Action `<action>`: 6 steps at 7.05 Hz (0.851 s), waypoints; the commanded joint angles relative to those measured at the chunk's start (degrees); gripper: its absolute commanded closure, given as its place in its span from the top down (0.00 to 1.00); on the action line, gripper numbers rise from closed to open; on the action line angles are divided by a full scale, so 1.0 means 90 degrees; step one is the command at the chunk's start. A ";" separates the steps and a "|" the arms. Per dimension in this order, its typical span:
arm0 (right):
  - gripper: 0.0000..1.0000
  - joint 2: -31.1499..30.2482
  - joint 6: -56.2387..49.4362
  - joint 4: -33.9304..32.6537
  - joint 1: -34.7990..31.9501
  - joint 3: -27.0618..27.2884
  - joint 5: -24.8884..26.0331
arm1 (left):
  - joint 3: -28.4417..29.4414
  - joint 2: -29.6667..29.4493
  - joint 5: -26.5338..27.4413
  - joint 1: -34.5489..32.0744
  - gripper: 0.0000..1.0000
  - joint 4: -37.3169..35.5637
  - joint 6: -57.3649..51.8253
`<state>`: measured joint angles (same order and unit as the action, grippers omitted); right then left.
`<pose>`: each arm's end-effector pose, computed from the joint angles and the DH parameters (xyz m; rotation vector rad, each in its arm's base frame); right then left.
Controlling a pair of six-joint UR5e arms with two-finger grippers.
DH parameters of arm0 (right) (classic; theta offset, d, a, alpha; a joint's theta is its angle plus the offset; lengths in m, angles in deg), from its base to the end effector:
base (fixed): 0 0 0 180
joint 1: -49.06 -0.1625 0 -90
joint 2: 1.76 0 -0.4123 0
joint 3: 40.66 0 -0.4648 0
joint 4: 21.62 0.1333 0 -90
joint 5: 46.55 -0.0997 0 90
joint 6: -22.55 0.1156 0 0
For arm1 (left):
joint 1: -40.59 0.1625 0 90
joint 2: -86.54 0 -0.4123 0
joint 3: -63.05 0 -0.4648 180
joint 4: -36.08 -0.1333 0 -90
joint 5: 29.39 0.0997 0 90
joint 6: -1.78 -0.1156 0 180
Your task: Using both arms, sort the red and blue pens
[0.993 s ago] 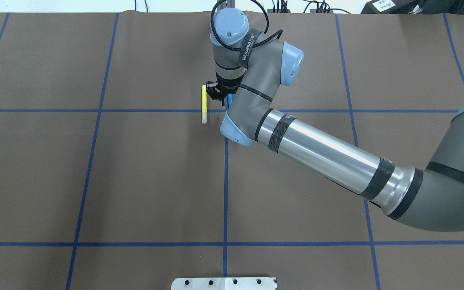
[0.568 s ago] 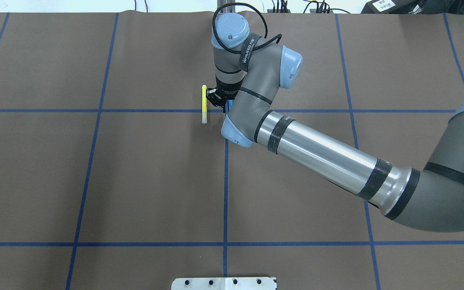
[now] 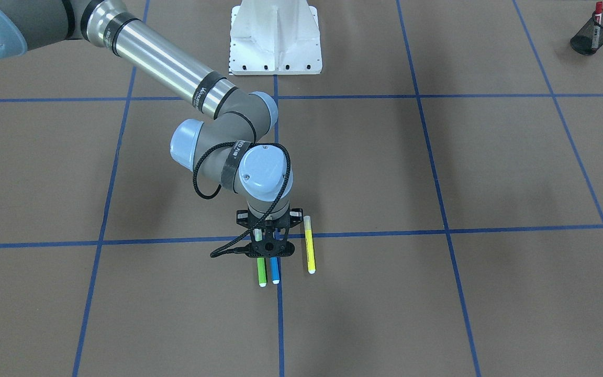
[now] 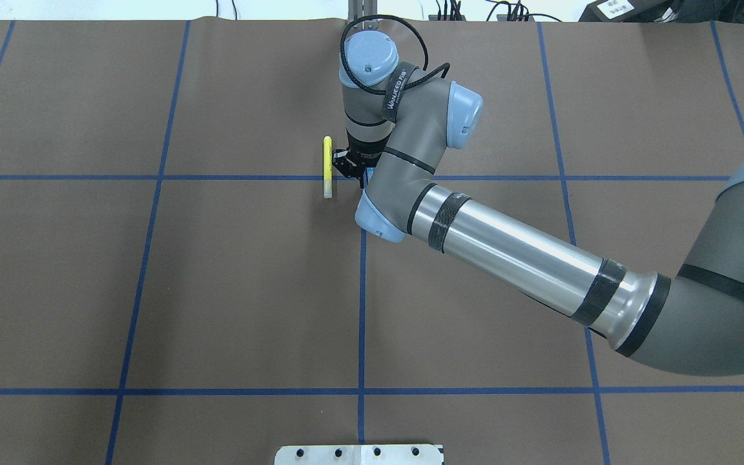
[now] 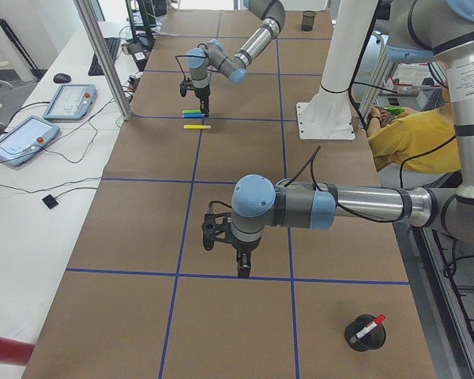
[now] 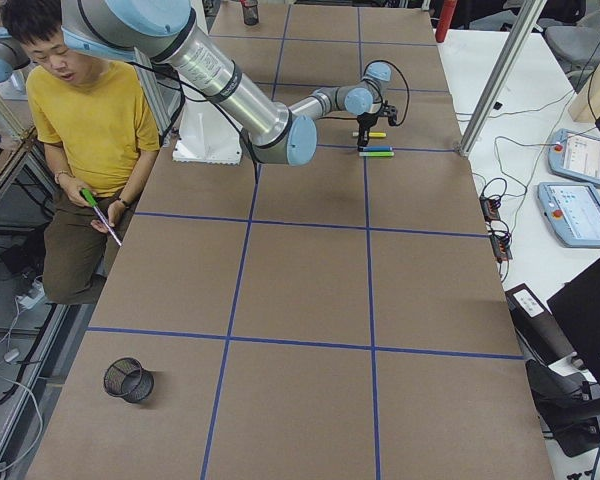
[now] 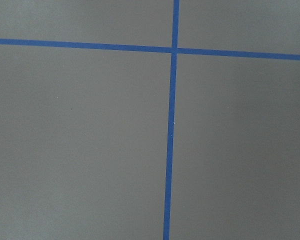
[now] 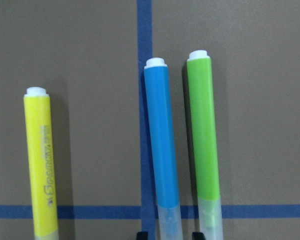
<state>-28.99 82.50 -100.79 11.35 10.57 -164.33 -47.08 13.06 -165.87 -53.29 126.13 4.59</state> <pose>-0.6883 -0.6326 0.1891 -0.0578 -0.7558 -0.0201 -0.0799 -0.4468 0.6016 0.0679 0.8106 -0.0843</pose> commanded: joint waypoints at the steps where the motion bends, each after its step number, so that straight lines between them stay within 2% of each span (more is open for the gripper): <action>1: 0.41 -0.0002 0.0000 0.0008 0.0029 -0.0037 0.0020 | 0.0000 0.0000 -0.0059 0.0001 0.99 -0.0005 0.0000; 3: 0.36 -0.0002 -0.0010 0.0008 0.0029 -0.0057 0.0020 | 0.0000 0.0000 -0.0060 0.0000 0.99 -0.0005 0.0000; 4: 0.24 -0.0002 -0.0010 0.0008 0.0029 -0.0057 0.0020 | 0.0000 0.0000 -0.0060 0.0001 0.99 0.0005 0.0000; 6: 0.07 -0.0002 -0.0010 0.0008 0.0019 -0.0057 0.0020 | 0.0000 0.0000 -0.0060 0.0001 0.99 0.0005 0.0000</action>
<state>-29.03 82.41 -100.72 11.57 10.06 -164.15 -47.08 13.06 -166.41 -53.29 126.16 4.59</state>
